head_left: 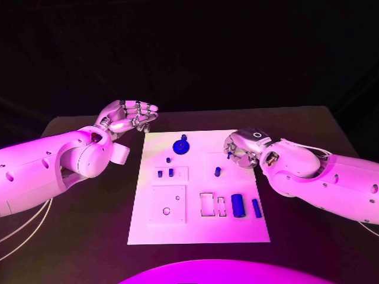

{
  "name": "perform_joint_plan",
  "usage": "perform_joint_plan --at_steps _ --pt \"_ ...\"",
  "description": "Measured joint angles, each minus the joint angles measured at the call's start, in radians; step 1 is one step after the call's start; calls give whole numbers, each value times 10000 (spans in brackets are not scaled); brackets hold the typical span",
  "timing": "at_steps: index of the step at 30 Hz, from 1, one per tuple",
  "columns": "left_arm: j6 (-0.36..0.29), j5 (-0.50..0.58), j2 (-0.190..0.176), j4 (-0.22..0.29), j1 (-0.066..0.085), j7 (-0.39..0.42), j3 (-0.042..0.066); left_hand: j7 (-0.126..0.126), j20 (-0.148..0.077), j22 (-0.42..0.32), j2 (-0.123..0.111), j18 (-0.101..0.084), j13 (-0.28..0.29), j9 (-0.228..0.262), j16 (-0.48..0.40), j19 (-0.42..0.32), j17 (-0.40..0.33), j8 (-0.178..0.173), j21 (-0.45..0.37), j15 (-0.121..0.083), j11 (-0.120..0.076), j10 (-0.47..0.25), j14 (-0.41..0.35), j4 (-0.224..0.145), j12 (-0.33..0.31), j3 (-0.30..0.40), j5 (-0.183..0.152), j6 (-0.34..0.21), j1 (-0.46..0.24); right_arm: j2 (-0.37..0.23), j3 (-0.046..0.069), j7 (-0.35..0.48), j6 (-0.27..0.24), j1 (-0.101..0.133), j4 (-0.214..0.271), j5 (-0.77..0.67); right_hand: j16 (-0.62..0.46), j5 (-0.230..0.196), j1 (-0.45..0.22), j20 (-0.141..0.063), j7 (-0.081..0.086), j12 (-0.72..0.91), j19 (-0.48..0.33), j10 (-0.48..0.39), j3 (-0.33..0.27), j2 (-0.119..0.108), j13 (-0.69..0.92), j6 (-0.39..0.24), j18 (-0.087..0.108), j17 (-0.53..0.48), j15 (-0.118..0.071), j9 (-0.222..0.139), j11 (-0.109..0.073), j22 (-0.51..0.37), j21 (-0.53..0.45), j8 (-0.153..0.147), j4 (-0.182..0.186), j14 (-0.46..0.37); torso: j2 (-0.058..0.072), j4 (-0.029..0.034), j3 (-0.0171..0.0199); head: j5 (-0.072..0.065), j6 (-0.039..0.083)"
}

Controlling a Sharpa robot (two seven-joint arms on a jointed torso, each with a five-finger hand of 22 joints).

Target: Assemble the parts on the task board

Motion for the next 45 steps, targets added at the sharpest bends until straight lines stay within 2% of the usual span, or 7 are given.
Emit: perform_joint_plan --at_steps 7,13,20,25,34,39,45 --pt "-40 25 10 92 -2 2 1 32 0 0 0 0 0 -6 0 0 -15 0 0 0 37 -38 0 0 0 0 0 -31 0 -495 75 81 -555 184 723 296 0 -32 -60 0 4 23 0 -1 139 -34 37 4 0 39 0 -1 0 -1 61 0 -139 0 -1 6 -10 7 5" --pt "-80 33 44 134 -4 -8 1 36 0 0 0 0 1 -6 0 0 -17 0 0 0 36 -36 0 1 0 0 0 -36 0 -622 85 142 -803 201 1283 574 0 -39 -98 0 37 23 0 0 191 -73 39 37 0 50 1 -13 0 -2 62 -1 -192 0 -12 7 -19 42 5" --pt "-114 36 121 166 -7 -26 1 36 0 1 0 0 -6 -16 0 0 -17 0 0 0 36 -35 0 -27 0 -28 0 -35 0 -446 90 246 -994 2 1938 864 0 -51 -103 0 37 23 -1 0 191 -80 39 37 0 50 1 -13 0 -3 61 -23 -193 1 -14 12 -27 174 35" --pt "-116 38 201 178 -7 -38 -1 36 0 1 0 0 -8 -16 0 0 -17 0 0 0 35 -35 0 -26 0 -27 0 -35 0 -106 85 336 -1029 -229 2276 1014 0 -56 -116 0 37 23 -1 0 191 -94 39 37 1 50 2 -3 0 -4 61 -37 -193 1 -11 20 -28 397 -27" --pt "-133 55 375 184 -10 -75 -4 35 0 1 0 0 -8 -15 0 0 -17 -1 1 0 36 -35 1 -26 0 -27 0 -35 0 645 8 467 -957 -696 2363 1151 0 -58 -130 0 37 22 -1 0 190 -105 39 36 1 32 2 -4 0 -5 61 -40 -194 2 -6 37 -34 819 -196" --pt "-151 70 477 190 -11 -92 -5 36 0 1 0 0 -7 -15 0 0 -16 -1 1 0 36 -35 1 -26 0 -28 0 -35 0 1074 -57 523 -816 -922 2065 1160 0 -75 -182 0 36 21 -1 0 218 -53 37 34 1 32 2 -7 0 -6 24 -66 -222 2 -6 39 -40 919 -256" --pt "-151 84 586 178 -11 -113 -6 35 0 1 0 0 -7 -15 0 0 -48 -1 1 35 0 -71 -35 -26 0 -28 -1 -35 0 1423 -114 529 -605 -1043 1719 1160 0 -130 -182 0 33 21 -1 1 218 -53 35 32 1 5 3 14 0 -6 -10 -78 -223 2 0 30 -40 998 -314"
